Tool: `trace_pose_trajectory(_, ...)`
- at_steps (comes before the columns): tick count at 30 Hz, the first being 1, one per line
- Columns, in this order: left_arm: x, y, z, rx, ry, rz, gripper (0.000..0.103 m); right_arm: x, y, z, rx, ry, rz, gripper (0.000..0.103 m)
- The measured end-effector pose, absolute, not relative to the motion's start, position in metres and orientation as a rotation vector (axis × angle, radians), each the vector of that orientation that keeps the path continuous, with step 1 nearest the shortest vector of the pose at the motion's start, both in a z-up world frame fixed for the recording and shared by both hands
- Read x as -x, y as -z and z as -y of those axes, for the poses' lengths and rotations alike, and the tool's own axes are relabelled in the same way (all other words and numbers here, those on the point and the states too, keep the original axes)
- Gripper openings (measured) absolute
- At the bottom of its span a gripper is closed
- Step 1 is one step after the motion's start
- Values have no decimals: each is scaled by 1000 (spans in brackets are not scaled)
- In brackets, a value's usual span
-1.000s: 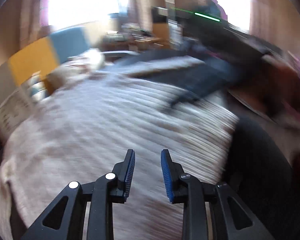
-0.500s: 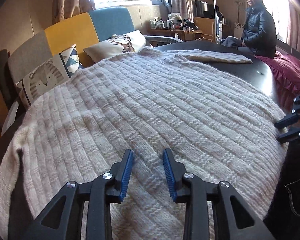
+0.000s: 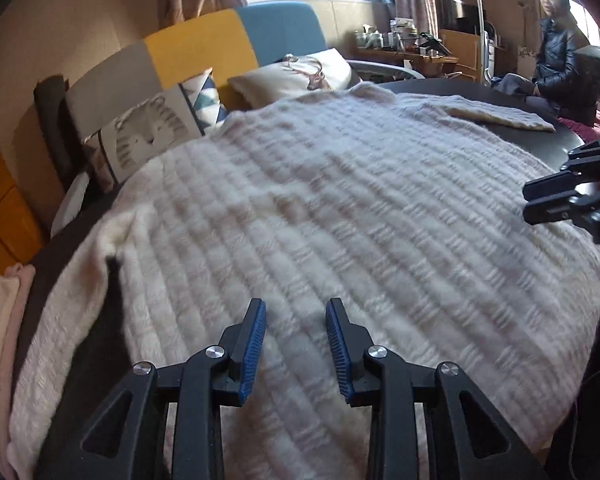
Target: Fold clothes
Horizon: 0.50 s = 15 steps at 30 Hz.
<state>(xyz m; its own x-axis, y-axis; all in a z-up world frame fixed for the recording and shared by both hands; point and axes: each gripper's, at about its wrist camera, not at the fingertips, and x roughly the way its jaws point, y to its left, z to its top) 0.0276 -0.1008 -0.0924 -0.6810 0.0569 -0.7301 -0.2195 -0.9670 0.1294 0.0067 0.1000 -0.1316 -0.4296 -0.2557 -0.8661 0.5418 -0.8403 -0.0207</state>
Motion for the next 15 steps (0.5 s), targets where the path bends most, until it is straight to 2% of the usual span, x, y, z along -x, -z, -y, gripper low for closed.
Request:
trace_pose_trajectory(8,-44,82,117,1128,-2730,-255,32,0,116,-114,-1313,2256,-247,30)
trace_pose_trajectory(12,-12,63,118,1086,-2775,-218,32,30,93,-88,-1223,2303,-199,31)
trace_pose_trajectory(15,24,54,113,1072,-2805,-195,32,64,96,-56,-1225,2332,-192,31)
